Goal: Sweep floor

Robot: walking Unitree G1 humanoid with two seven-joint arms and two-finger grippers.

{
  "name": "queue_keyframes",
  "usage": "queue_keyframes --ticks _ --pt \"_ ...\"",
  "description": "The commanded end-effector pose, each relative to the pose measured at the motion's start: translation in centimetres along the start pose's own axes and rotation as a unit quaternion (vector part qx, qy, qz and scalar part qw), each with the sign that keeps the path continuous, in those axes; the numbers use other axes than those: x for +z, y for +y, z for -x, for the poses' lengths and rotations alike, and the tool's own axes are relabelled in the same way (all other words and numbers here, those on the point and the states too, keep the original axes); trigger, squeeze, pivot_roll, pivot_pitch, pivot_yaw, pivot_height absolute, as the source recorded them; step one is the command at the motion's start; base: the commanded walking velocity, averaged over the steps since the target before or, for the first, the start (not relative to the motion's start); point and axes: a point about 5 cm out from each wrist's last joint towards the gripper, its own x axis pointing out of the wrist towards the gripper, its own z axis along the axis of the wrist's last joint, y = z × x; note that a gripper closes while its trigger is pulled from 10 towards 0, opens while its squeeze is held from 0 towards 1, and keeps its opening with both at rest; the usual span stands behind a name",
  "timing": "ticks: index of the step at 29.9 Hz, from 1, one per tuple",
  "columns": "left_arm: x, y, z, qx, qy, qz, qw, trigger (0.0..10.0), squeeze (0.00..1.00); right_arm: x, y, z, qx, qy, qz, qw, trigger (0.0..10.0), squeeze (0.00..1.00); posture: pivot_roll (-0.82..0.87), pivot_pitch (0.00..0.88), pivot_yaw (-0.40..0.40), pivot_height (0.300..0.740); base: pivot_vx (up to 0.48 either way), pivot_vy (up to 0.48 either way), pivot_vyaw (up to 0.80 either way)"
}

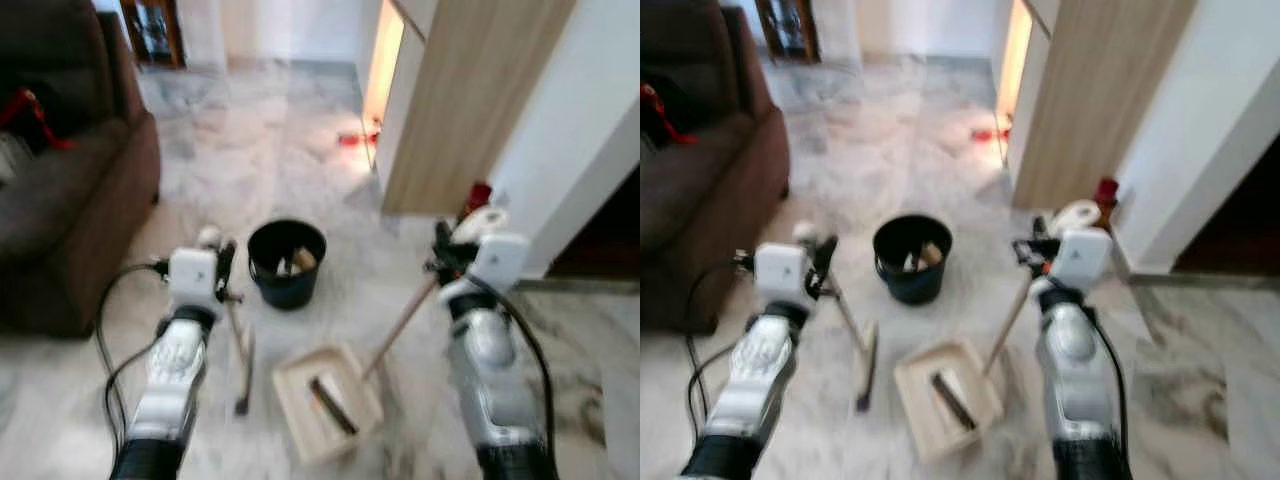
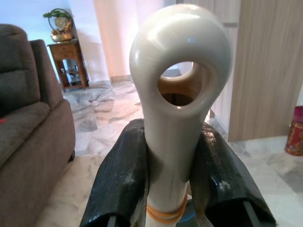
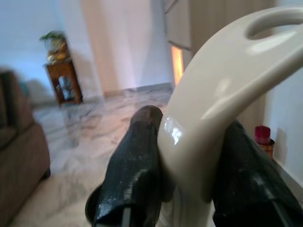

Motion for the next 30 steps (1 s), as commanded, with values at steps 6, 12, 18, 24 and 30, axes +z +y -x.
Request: queue_keyframes --ticks 6,12,18,24,30 --pt "1.1 -0.8 -0.5 -0.008 -0.026 0.007 1.0 10.0 0.0 5.4 0.0 -1.7 -0.014 -0.1 -0.018 0.995 10.0 0.0 -0.1 0.019 -0.018 0.74 0.377 0.0 0.0" --pt "0.9 -0.7 -0.4 -0.004 -0.025 0.005 1.0 10.0 0.0 8.5 0.8 -2.5 -0.003 -0.148 -0.031 0.988 10.0 0.0 -0.1 0.005 -0.019 0.74 0.377 0.0 0.0" --pt "0.8 -0.2 -0.3 0.002 -0.024 0.001 1.0 10.0 0.0 10.5 1.5 -3.0 0.005 -0.175 -0.048 0.983 10.0 0.0 -0.1 0.0 -0.02 0.74 0.376 0.0 0.0" --pt "0.6 0.4 0.1 0.005 -0.021 -0.008 1.0 10.0 0.0 11.3 1.9 -3.2 0.012 -0.184 -0.049 0.982 10.0 0.0 -0.1 0.0 -0.023 0.74 0.375 0.0 0.0" --pt "0.2 1.1 1.0 0.014 -0.013 -0.018 1.0 10.0 0.0 11.4 2.1 -3.3 0.018 -0.181 -0.053 0.982 10.0 0.0 -0.09 0.0 -0.027 0.74 0.34 0.0 0.0"
